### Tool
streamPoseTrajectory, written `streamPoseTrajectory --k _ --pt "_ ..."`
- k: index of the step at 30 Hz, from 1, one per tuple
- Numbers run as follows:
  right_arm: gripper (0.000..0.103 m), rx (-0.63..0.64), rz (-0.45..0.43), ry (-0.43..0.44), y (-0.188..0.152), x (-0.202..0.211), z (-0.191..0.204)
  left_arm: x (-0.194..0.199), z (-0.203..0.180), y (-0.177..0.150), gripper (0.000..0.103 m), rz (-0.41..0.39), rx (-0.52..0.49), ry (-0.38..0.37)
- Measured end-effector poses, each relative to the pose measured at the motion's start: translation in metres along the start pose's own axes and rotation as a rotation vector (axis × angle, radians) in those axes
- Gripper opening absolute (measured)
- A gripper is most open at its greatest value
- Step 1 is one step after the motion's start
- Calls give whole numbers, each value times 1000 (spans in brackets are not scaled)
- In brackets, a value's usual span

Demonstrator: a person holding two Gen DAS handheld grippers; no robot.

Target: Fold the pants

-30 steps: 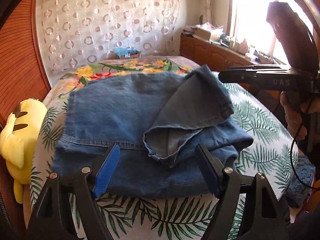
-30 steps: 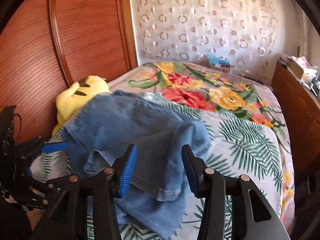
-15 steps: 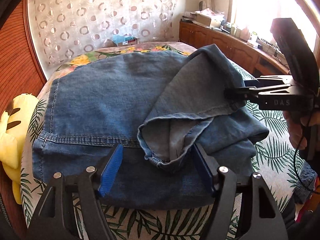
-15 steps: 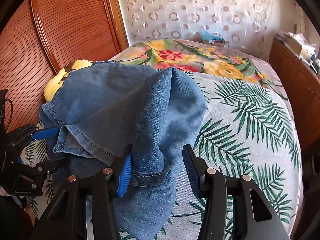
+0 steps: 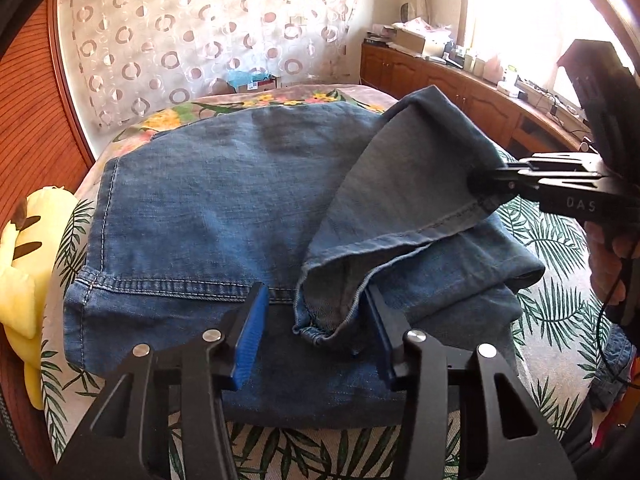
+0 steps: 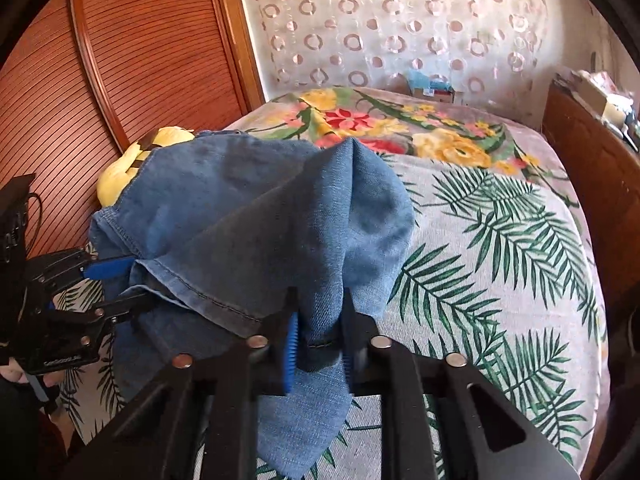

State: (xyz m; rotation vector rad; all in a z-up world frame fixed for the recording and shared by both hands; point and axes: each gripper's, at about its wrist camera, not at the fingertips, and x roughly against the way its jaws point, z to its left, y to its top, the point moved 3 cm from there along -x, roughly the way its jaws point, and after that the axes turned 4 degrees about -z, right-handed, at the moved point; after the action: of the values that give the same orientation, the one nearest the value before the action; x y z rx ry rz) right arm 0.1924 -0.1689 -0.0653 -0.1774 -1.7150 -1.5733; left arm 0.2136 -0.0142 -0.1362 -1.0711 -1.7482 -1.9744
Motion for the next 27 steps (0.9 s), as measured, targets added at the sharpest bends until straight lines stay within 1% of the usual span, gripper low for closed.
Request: streamPoseTrajectory --k 1,2,3,5,10,11,13,14,15,16,18,20,23,27 --pt "12 13 -1 -4 0 2 1 0 0 1 49 0 -2 1" --pt "11 27 -5 -4 1 5 2 -1 -1 2 48 0 -4 0" --pt "11 34 -11 -4 2 8 3 -1 -1 2 48 0 -6 0" --pt "10 42 -25 -3 4 15 3 -1 -1 3 43 -1 -9 -2" --pt "10 42 -73 -3 13 39 -1 2 -6 7 41 -11 -20 -12" --pt "10 45 -79 -4 14 42 -1 3 -8 8 39 -16 -24 -14" --pt "9 50 -94 -10 16 51 -3 7 -12 11 33 -31 -32 -17" --pt "9 50 -101 -11 18 55 -4 10 -13 13 27 -41 -36 -16" --pt "9 50 -109 -11 21 59 -3 14 -17 16 18 -52 -46 -19" --pt "9 48 -118 -13 23 63 -4 16 -19 18 12 -52 -54 -23" --pt "8 50 -137 -19 31 68 -3 24 -27 22 11 -69 -74 -25" --pt "7 68 -155 -31 39 75 -3 36 -34 28 6 -91 -86 -43" --pt "7 84 -168 -48 52 81 -1 59 -42 39 5 -138 -94 -77" --pt "6 115 -210 -60 73 95 9 93 -48 63 5 -204 -104 -112"
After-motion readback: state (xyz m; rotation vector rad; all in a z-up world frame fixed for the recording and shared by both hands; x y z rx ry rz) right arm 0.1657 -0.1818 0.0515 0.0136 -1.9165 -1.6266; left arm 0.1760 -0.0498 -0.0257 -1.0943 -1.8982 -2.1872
